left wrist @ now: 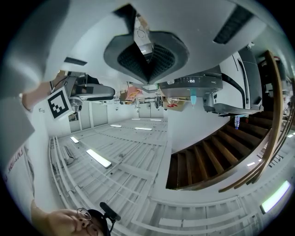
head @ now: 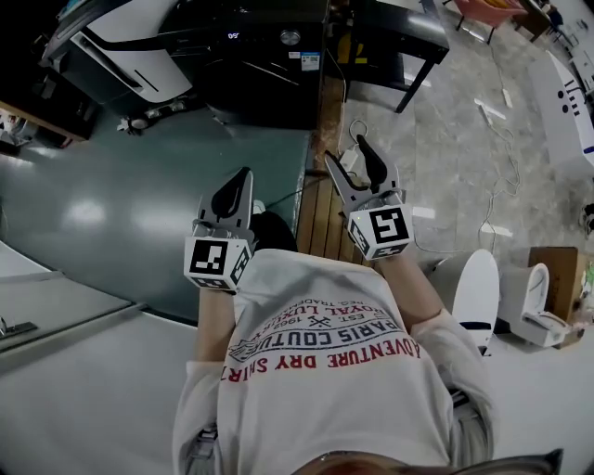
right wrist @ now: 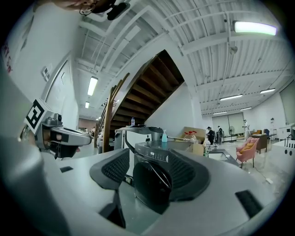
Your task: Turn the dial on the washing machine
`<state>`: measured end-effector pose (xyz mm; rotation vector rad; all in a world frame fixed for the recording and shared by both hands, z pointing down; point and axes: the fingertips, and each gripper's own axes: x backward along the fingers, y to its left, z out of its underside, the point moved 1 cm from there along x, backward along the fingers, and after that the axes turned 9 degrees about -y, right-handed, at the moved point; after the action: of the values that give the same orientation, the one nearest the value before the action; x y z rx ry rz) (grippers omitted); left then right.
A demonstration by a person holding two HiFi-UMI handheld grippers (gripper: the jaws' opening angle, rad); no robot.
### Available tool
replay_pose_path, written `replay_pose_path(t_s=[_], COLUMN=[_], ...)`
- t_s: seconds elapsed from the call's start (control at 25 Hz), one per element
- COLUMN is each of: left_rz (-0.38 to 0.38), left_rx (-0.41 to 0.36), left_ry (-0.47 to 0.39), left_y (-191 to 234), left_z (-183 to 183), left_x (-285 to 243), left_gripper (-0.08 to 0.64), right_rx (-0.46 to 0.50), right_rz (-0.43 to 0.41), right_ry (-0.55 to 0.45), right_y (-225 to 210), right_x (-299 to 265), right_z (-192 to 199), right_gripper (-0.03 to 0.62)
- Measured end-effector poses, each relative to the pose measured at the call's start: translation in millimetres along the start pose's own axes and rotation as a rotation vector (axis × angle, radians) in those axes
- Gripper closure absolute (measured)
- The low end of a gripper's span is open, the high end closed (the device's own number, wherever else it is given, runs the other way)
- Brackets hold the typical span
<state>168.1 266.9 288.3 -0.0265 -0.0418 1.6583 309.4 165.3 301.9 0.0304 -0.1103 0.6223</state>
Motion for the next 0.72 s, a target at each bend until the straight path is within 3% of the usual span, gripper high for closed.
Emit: replay_pose_path(t_s=[0.2,0.52,0.72], left_rz=[0.000,0.062,0.137], left_rx=[0.033,0.093,0.110], left_ry=[0.032,0.044,0.053], left_y=[51,175,257], left_z=[22,39,28], left_x=[-29,-105,-169], left_gripper=[0.545,0.545,0.545], right_rx=[-0.012,0.007,0.015], right_rz=[-0.005,0.088,0.169], right_ry=[0.048,0.119,0.188], right_y=[3,-1,-12], right_x=[-58,-187,-274], right_z=[24,50,57], right_gripper=[0.336,0.336,0.337])
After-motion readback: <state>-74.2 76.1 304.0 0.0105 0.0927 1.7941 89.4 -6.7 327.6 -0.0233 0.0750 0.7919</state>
